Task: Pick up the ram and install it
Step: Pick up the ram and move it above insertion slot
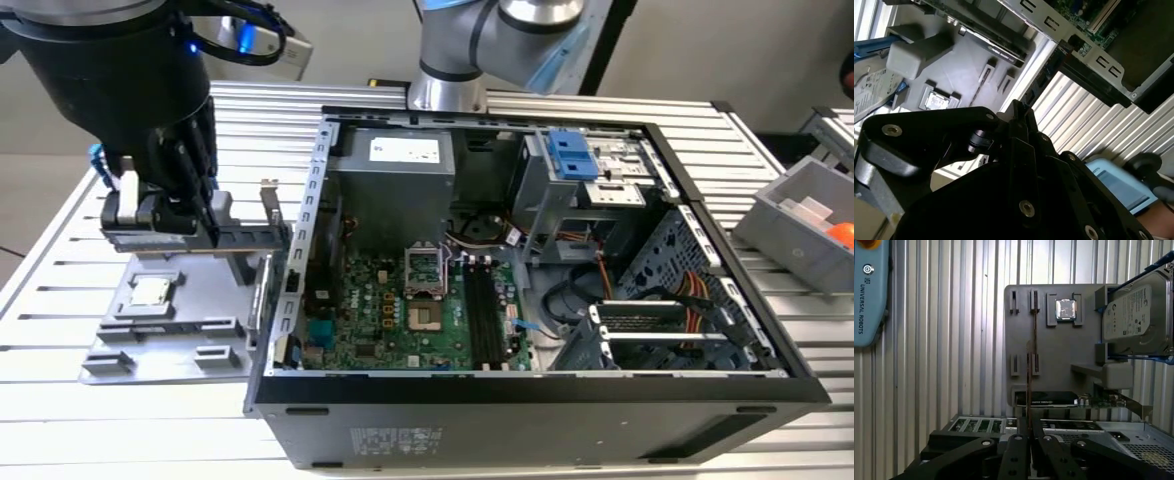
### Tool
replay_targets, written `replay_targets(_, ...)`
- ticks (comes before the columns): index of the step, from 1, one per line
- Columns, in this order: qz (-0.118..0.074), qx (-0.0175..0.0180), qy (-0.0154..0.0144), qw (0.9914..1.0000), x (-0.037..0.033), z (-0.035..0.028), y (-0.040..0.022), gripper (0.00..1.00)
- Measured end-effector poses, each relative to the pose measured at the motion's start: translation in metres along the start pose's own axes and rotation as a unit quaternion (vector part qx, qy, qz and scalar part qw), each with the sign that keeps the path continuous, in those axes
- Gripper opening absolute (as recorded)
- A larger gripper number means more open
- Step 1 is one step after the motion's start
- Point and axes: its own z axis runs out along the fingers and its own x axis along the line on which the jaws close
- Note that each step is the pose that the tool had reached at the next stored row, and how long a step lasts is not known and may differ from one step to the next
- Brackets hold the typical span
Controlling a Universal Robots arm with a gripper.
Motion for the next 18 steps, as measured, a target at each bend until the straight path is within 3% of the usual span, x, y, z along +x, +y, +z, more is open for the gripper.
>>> replay_targets(18, 0.000, 0.0000, 0.0000, 1.00000, 0.0003, -0.0006, -0.0278, 0.00)
